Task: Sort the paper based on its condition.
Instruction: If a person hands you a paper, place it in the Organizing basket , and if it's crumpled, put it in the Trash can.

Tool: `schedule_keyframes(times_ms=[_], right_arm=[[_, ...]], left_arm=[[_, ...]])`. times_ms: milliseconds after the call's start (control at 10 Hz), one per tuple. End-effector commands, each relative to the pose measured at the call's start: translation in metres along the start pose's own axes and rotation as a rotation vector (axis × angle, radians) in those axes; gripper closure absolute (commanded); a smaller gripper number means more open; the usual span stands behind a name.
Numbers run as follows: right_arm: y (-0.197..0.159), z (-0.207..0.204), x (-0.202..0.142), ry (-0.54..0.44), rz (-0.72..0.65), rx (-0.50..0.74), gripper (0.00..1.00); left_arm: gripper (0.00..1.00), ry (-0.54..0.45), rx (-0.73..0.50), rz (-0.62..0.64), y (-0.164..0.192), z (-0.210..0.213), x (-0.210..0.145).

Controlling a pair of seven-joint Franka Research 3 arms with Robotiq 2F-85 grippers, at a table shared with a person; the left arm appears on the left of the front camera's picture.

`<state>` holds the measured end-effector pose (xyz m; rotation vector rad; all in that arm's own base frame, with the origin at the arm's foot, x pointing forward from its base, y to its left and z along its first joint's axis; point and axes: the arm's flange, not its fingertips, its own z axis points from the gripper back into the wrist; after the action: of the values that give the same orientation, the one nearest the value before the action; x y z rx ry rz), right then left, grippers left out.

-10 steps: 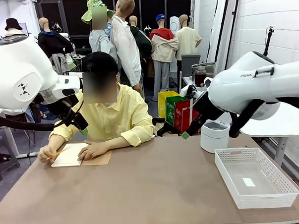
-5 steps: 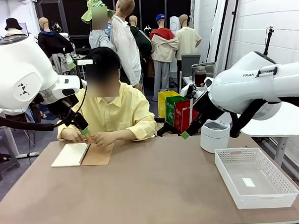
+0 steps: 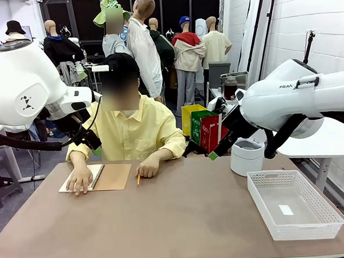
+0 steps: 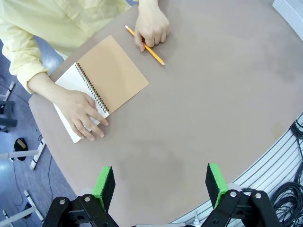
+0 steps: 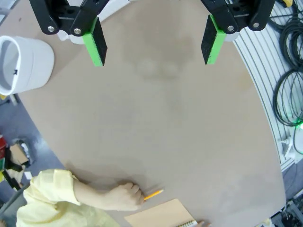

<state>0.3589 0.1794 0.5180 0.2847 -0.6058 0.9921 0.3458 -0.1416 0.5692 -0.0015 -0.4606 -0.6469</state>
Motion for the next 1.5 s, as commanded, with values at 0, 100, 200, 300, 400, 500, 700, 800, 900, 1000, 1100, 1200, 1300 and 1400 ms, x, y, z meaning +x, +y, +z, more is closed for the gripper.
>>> schedule_keyframes(times_ms=[0,100,200,300,400,500,700,800,900,1000,1100,1200,1300,1400], right_arm=[[-0.0018,-0.0018,0.0016,0.012,-0.008,-0.01,0.0],[-0.0018,-0.0018,0.0016,0.012,-0.008,-0.01,0.0],[-0.0018,-0.0018,0.0016,0.012,-0.008,-0.01,0.0],[-0.0018,-0.0018,0.0016,0.012,-0.008,-0.01,0.0],[-0.0018,-0.0018,0.0016,0.012,-0.008,-0.01,0.0],[-0.0018,-0.0018,0.0016,0.012,-0.008,-0.01,0.0],[-0.0018,-0.0018,0.0016,0.012,-0.008,-0.01,0.0],[-0.0018,-0.0018,0.0016,0.012,-0.008,-0.01,0.0],[-0.0018,-0.0018,0.0016,0.012,-0.008,-0.01,0.0],[-0.0018,-0.0018,0.0016,0.012,-0.008,-0.01,0.0],[-0.0018,-0.0018,0.0016,0.012,-0.008,-0.01,0.0],[-0.0018,-0.0018,0.0016,0.012,-0.008,-0.01,0.0],[-0.0018,-0.0018,0.0016,0.012,-0.008,-0.01,0.0],[-0.0018,-0.0018,0.0016,0.012,-0.008,-0.01,0.0]], left_arm=[[0.0,-0.002,-0.002,0.0,0.0012,0.0007,-0.0001],[0.0,-0.002,-0.002,0.0,0.0012,0.0007,-0.0001],[0.0,-0.002,-0.002,0.0,0.0012,0.0007,-0.0001],[0.0,-0.002,-0.002,0.0,0.0012,0.0007,-0.0001],[0.0,-0.002,-0.002,0.0,0.0012,0.0007,-0.0001],[0.0,-0.002,-0.002,0.0,0.0012,0.0007,-0.0001],[0.0,-0.002,-0.002,0.0,0.0012,0.0007,-0.0001],[0.0,-0.002,-0.002,0.0,0.0012,0.0007,-0.0001],[0.0,-0.002,-0.002,0.0,0.0012,0.0007,-0.0001],[0.0,-0.002,-0.002,0.0,0.0012,0.0007,-0.0001],[0.0,-0.002,-0.002,0.0,0.0012,0.0007,-0.0001],[0.0,-0.002,-0.002,0.0,0.0012,0.0007,-0.0001],[0.0,-0.002,-0.002,0.0,0.0012,0.0007,-0.0001],[0.0,-0.002,-0.002,0.0,0.0012,0.0007,-0.0001]])
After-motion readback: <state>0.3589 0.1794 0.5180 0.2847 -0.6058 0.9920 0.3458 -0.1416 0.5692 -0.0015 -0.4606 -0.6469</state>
